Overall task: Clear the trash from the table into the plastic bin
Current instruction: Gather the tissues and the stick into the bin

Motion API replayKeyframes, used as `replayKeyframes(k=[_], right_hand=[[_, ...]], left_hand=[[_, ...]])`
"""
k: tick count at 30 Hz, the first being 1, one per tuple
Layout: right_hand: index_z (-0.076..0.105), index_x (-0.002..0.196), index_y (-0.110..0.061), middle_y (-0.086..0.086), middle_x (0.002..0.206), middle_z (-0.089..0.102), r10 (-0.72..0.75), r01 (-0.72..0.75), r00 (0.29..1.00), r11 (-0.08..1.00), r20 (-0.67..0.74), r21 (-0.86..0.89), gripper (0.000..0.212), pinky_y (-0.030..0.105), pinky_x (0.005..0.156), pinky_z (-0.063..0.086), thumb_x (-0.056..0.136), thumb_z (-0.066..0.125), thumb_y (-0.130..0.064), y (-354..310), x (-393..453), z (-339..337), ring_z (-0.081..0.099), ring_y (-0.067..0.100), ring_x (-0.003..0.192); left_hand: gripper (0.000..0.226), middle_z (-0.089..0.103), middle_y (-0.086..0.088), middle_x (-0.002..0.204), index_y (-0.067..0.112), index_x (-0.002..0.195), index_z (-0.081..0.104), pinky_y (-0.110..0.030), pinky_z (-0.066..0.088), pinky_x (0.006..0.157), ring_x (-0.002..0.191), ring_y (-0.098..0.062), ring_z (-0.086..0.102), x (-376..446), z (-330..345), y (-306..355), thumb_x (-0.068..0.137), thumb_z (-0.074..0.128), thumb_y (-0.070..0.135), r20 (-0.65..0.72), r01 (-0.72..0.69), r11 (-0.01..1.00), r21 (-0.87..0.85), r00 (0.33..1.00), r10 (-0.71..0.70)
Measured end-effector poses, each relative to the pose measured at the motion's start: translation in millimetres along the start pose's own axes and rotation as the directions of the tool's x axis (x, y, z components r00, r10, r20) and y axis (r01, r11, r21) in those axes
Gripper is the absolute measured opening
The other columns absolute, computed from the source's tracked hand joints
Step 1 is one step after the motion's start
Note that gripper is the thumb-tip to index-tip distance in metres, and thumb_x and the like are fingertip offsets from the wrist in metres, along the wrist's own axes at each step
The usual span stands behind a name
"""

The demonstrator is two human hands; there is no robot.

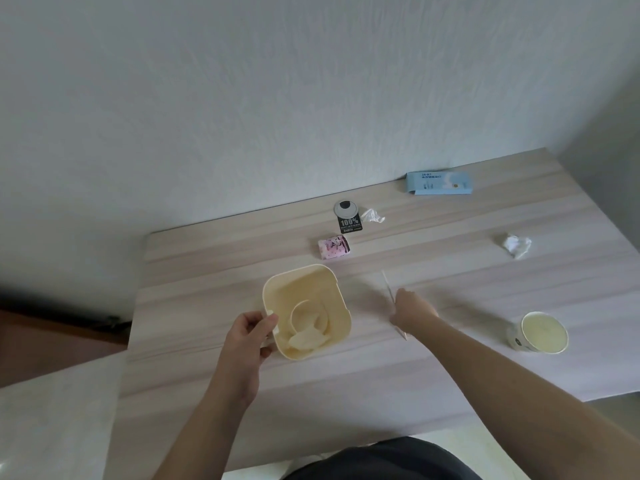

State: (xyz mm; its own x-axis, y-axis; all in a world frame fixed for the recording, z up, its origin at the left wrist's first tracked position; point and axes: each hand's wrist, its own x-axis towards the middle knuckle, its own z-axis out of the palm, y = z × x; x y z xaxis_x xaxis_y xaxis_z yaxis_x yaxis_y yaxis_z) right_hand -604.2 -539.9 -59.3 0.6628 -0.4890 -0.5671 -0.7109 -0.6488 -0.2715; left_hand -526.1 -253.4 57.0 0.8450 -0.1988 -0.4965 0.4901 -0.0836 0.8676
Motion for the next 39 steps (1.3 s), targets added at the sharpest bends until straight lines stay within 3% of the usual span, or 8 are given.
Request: replayKeyframes(k=[6, 12, 16, 22, 25, 29, 33, 39], right_hand=[[0.052, 0.083, -0.020, 0.002, 0.072, 0.068, -0.050, 0.179, 0.969, 0.820, -0.242, 0.543, 0.013, 0.018, 0.050, 0.046, 0.078, 0.063, -0.014, 5, -30, -60, 0.066, 0.005, 0.056], [0.061, 0.081, -0.020, 0.000, 0.072, 0.074, -0.132, 0.346, 0.929, 0.636, -0.345, 0.690, 0.008, 0.017, 0.062, 0.054, 0.083, 0.066, -0.014, -5, -71, -95, 0.071, 0.007, 0.064], [0.064, 0.079, -0.019, -0.004, 0.069, 0.073, -0.261, 0.401, 0.916, 0.611, -0.304, 0.683, 0.008, 0.011, 0.056, 0.050, 0.084, 0.069, -0.015, -24, -100, -96, 0.069, 0.006, 0.062], [0.063, 0.079, -0.027, -0.001, 0.070, 0.072, -0.481, 0.478, 0.858, 0.621, -0.179, 0.622, 0.014, 0.025, 0.065, 0.054, 0.081, 0.068, -0.015, -59, -131, -69, 0.070, 0.011, 0.068], [0.062, 0.080, -0.030, -0.003, 0.073, 0.072, -0.528, 0.511, 0.834, 0.632, -0.159, 0.583, 0.011, 0.023, 0.062, 0.053, 0.083, 0.065, -0.019, -74, -137, -57, 0.069, 0.009, 0.070], [0.061, 0.082, -0.029, -0.005, 0.076, 0.072, -0.575, 0.550, 0.804, 0.621, -0.152, 0.558, 0.008, 0.012, 0.059, 0.048, 0.088, 0.059, -0.022, -94, -146, -47, 0.066, 0.001, 0.069], [0.058, 0.080, -0.036, -0.017, 0.068, 0.061, -0.573, 0.590, 0.800, 0.700, -0.176, 0.402, 0.009, 0.011, 0.057, 0.042, 0.086, 0.060, -0.030, -103, -148, -47, 0.055, -0.002, 0.064], [0.062, 0.084, -0.028, -0.017, 0.065, 0.058, -0.491, 0.568, 0.817, 0.773, -0.302, 0.282, 0.006, 0.017, 0.062, 0.044, 0.088, 0.060, -0.034, -114, -155, -47, 0.055, 0.000, 0.066]], left_hand=[[0.010, 0.059, -0.012, 0.089, 0.008, 0.094, 0.058, -0.042, 0.042, 0.072, 0.076, -0.020, 0.056, 3, 7, -8, 0.089, 0.065, 0.014, -0.004, 0.011, 1.000, 0.007, 1.000, -0.011], [0.015, 0.059, -0.012, 0.091, 0.008, 0.096, 0.059, -0.043, 0.041, 0.074, 0.079, -0.022, 0.057, 3, 22, -11, 0.087, 0.068, 0.017, 0.014, 0.012, 1.000, 0.017, 1.000, -0.012], [0.015, 0.059, -0.010, 0.091, 0.010, 0.095, 0.059, -0.044, 0.040, 0.075, 0.081, -0.023, 0.056, 1, 29, -9, 0.086, 0.069, 0.017, 0.026, 0.011, 1.000, 0.020, 1.000, -0.011], [0.017, 0.057, -0.013, 0.091, 0.007, 0.097, 0.058, -0.043, 0.039, 0.073, 0.081, -0.025, 0.053, -2, 33, -7, 0.086, 0.068, 0.015, 0.041, 0.002, 1.000, 0.009, 0.999, -0.002], [0.016, 0.059, -0.012, 0.091, 0.007, 0.096, 0.058, -0.044, 0.041, 0.073, 0.078, -0.022, 0.057, -3, 27, -5, 0.086, 0.068, 0.014, 0.046, -0.010, 1.000, -0.002, 0.999, 0.010], [0.017, 0.061, -0.012, 0.090, 0.006, 0.097, 0.058, -0.045, 0.041, 0.073, 0.076, -0.021, 0.059, -4, 15, -4, 0.086, 0.068, 0.014, 0.072, -0.030, 1.000, 0.004, 0.997, 0.029], [0.016, 0.058, -0.011, 0.088, 0.007, 0.094, 0.056, -0.043, 0.041, 0.070, 0.072, -0.020, 0.057, 1, -2, -3, 0.086, 0.068, 0.013, 0.105, -0.036, 0.999, 0.017, 0.994, 0.034], [0.017, 0.057, -0.009, 0.087, 0.007, 0.096, 0.058, -0.043, 0.042, 0.071, 0.076, -0.022, 0.054, 12, -34, 7, 0.085, 0.069, 0.014, 0.126, -0.047, 0.999, -0.013, 0.991, 0.048]])
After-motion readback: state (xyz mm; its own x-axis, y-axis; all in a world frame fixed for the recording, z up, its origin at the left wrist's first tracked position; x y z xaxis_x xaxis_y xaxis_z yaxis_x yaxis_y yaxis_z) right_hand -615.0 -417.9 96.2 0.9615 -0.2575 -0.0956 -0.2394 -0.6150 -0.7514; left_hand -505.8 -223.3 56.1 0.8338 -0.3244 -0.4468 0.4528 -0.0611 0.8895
